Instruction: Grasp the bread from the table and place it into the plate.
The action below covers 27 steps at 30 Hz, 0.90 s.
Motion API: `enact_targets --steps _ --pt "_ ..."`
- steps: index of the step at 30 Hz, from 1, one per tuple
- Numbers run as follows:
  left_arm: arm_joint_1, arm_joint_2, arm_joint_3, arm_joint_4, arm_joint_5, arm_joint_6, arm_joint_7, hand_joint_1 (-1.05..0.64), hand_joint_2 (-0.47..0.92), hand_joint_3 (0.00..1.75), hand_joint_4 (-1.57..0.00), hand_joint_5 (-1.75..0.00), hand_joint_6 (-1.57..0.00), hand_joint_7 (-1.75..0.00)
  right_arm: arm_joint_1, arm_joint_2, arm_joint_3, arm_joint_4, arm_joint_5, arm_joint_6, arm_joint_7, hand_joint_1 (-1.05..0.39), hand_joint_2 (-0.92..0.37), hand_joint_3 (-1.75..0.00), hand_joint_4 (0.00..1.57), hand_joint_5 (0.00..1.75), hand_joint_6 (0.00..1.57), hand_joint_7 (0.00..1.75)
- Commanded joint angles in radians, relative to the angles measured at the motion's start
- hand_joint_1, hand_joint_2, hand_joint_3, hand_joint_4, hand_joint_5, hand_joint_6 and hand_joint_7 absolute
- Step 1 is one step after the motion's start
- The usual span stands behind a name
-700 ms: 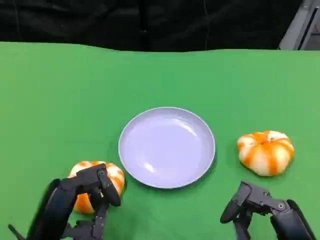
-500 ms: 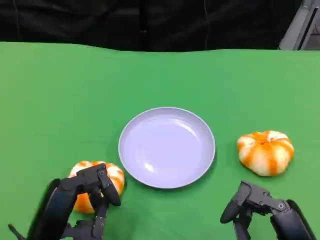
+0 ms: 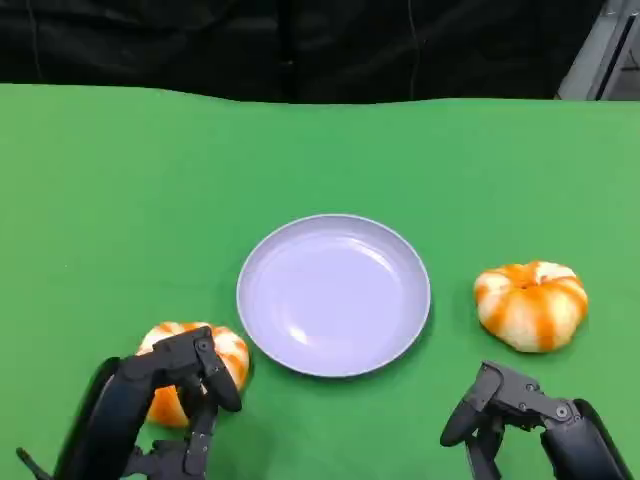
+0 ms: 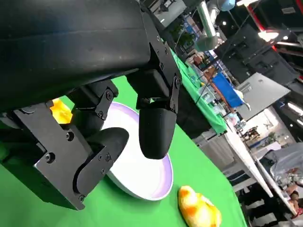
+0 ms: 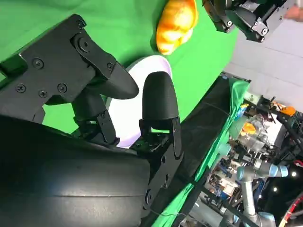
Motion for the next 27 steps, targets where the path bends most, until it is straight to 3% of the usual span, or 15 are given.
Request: enact_targets --steps 1,2,5,7,9,12,14,20,27 --pt "-0.01 0.001 0.007 0.027 -0.044 -0.026 -0.004 0.02 0.51 1.05 -0.81 -1.33 -0.83 -0.88 0.001 -0.007 -0.004 -0.002 0.004 0.001 -0.008 -0.16 -0.37 -1.43 0.78 1.75 0.65 1.54" --pt "-0.01 -0.003 0.009 0.029 -0.043 -0.026 0.004 0.01 0.55 0.96 -0.8 -1.18 -0.85 -0.67 0.002 -0.006 -0.004 -0.003 0.003 0.002 -0.008 -0.16 -0.37 -1.43 0.78 1.75 0.65 1.54" --pt "-0.008 -0.01 0.019 0.028 -0.021 -0.012 0.024 0.02 0.59 0.85 -0.69 -0.97 -0.82 -0.33 0.003 -0.005 -0.002 -0.004 0.003 0.002 -0.009 -0.16 -0.37 -1.43 0.78 1.75 0.66 1.54" --pt "-0.004 -0.007 0.027 0.013 0.017 0.017 0.038 0.0 0.62 0.75 -0.62 -0.88 -0.8 -0.19 0.005 -0.005 -0.001 -0.009 0.001 0.007 -0.007 -0.16 -0.37 -1.42 0.78 1.75 0.66 1.54" --pt "-0.002 0.002 0.033 -0.002 0.071 0.046 0.057 -0.07 0.7 0.52 -0.5 -0.7 -0.71 -0.05 0.005 -0.005 0.0 -0.011 -0.003 0.006 -0.009 -0.16 -0.38 -1.42 0.78 1.75 0.66 1.55" --pt "-0.011 0.025 0.037 -0.005 0.165 0.074 0.098 -0.17 0.83 0.19 -0.38 -0.5 -0.55 -0.01 0.004 -0.002 0.001 -0.009 -0.008 0.003 -0.015 -0.16 -0.37 -1.42 0.79 1.75 0.66 1.55" --pt "-0.018 0.038 0.034 -0.001 0.216 0.089 0.123 -0.26 0.86 0.07 -0.28 -0.4 -0.42 0.0 0.007 -0.002 0.002 -0.014 -0.009 0.008 -0.013 -0.16 -0.37 -1.42 0.79 1.75 0.66 1.55" --pt "-0.031 0.085 0.009 -0.02 0.366 0.186 0.163 -0.46 0.85 0.01 -0.15 -0.31 -0.26 0.0 0.014 -0.001 0.008 -0.021 -0.007 0.011 -0.011 -0.15 -0.37 -1.42 0.79 1.75 0.66 1.55" --pt "-0.043 0.117 -0.044 -0.06 0.563 0.365 0.226 -0.59 0.87 0.01 -0.12 -0.29 -0.24 0.0 0.018 0.003 0.014 -0.023 -0.008 0.015 -0.014 -0.15 -0.37 -1.43 0.78 1.75 0.66 1.55"
